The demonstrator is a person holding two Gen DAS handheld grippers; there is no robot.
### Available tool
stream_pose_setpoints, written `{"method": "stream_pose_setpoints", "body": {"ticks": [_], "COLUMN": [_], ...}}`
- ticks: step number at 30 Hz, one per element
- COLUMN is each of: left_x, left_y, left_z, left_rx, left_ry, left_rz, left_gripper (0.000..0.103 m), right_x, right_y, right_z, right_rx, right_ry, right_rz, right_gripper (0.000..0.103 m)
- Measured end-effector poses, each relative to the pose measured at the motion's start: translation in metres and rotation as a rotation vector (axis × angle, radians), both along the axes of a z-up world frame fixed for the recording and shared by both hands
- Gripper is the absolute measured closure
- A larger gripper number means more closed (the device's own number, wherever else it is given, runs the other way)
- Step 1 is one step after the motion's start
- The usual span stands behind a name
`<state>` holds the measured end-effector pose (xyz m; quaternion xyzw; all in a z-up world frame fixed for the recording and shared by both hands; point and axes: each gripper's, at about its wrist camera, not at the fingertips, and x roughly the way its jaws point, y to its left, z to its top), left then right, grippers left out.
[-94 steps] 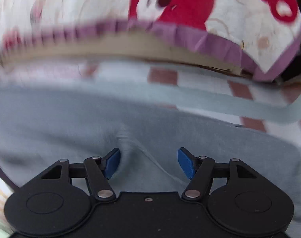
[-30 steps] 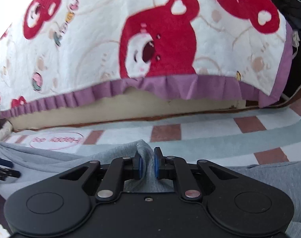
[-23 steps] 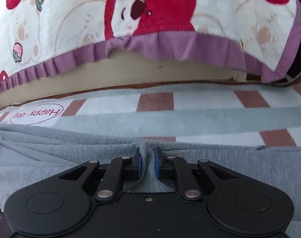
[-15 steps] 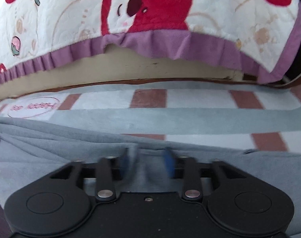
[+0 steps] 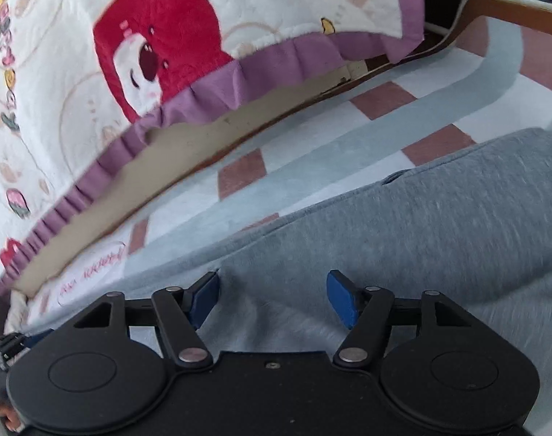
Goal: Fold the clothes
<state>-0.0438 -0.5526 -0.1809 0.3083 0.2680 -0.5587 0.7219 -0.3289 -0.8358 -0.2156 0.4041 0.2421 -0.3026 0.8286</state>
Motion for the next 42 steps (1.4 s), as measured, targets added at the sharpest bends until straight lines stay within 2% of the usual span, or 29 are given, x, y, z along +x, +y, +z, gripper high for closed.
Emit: {"method": "stream_pose_setpoints", "body": {"ticks": [3, 6, 10, 13, 14, 15, 16, 17, 18, 19, 21, 25, 27, 31, 34, 35, 37, 39, 40, 41, 42], "left_x": [-0.021, -0.038, -0.064, -0.072, -0.073, -0.074, -0.076, -0.077, -0.078, -0.080, -0.082, -0.078, -0.073, -0.070, -0.074, -0.074, -0.068, -0.058, -0.053, -0.049, -0.047], "left_y": [-0.020, -0.041, -0.071, -0.081, -0.082, -0.083, -0.084, -0.085, -0.085, -0.086, -0.088, -0.087, -0.088, -0.097, -0.107, -0.109, -0.108, -0.103, -0.098, -0.091, -0.085], "left_z": [-0.003, -0.009, -0.026, -0.031, -0.029, -0.027, -0.026, -0.024, -0.022, -0.020, -0.016, -0.002, 0.002, -0.001, -0.010, -0.011, -0.010, -0.004, 0.000, 0.007, 0.012], "left_rx": [0.008, 0.031, 0.103, 0.115, 0.111, 0.106, 0.101, 0.096, 0.091, 0.086, 0.076, 0.017, -0.017, -0.054, -0.040, -0.034, -0.050, -0.089, -0.121, -0.163, -0.203], "left_ry": [0.071, 0.086, -0.016, -0.008, -0.008, -0.008, -0.009, -0.009, -0.009, -0.010, -0.010, -0.007, -0.017, -0.065, -0.147, -0.149, -0.120, -0.152, -0.138, -0.087, -0.012], "left_rz": [-0.135, -0.226, -0.293, -0.299, -0.290, -0.280, -0.271, -0.261, -0.251, -0.242, -0.223, -0.161, -0.132, -0.070, -0.061, -0.052, 0.016, 0.152, 0.184, 0.179, 0.152], "left_gripper": [0.043, 0.038, 0.035, 0.030, 0.030, 0.034, 0.054, 0.069, 0.094, 0.097, 0.098, 0.098, 0.098, 0.098, 0.097, 0.097, 0.087, 0.088, 0.090, 0.090, 0.086], "right_x": [-0.009, -0.012, -0.048, -0.087, -0.098, -0.107, -0.116, -0.121, -0.126, -0.130, -0.133, -0.128, -0.129, -0.135, -0.139, -0.141, -0.143, -0.148, -0.151, -0.154, -0.156], "right_y": [0.012, 0.022, 0.026, 0.022, 0.020, 0.017, 0.014, 0.010, 0.006, 0.001, -0.005, -0.012, -0.014, -0.016, -0.017, -0.018, -0.018, -0.020, -0.021, -0.022, -0.022], "right_z": [-0.006, 0.001, 0.009, 0.004, 0.001, -0.001, -0.004, -0.008, -0.012, -0.016, -0.024, -0.034, -0.036, -0.034, -0.033, -0.033, -0.030, -0.028, -0.028, -0.027, -0.026], "right_rx": [0.046, 0.002, 0.037, 0.124, 0.152, 0.178, 0.203, 0.230, 0.258, 0.286, 0.331, 0.342, 0.350, 0.294, 0.265, 0.258, 0.222, 0.210, 0.206, 0.202, 0.199], "right_ry": [-0.044, -0.005, -0.046, -0.077, -0.080, -0.082, -0.089, -0.105, -0.123, -0.141, -0.166, -0.089, -0.100, -0.073, -0.049, -0.046, -0.008, 0.000, 0.000, 0.000, 0.000], "right_rz": [-0.042, 0.006, -0.033, -0.101, -0.123, -0.150, -0.177, -0.201, -0.224, -0.247, -0.272, -0.304, -0.321, -0.358, -0.385, -0.393, -0.413, -0.446, -0.464, -0.481, -0.499], "right_gripper": [0.033, 0.033, 0.033, 0.033, 0.033, 0.033, 0.033, 0.033, 0.033, 0.033, 0.033, 0.033, 0.033, 0.034, 0.034, 0.034, 0.034, 0.034, 0.034, 0.034, 0.033]}}
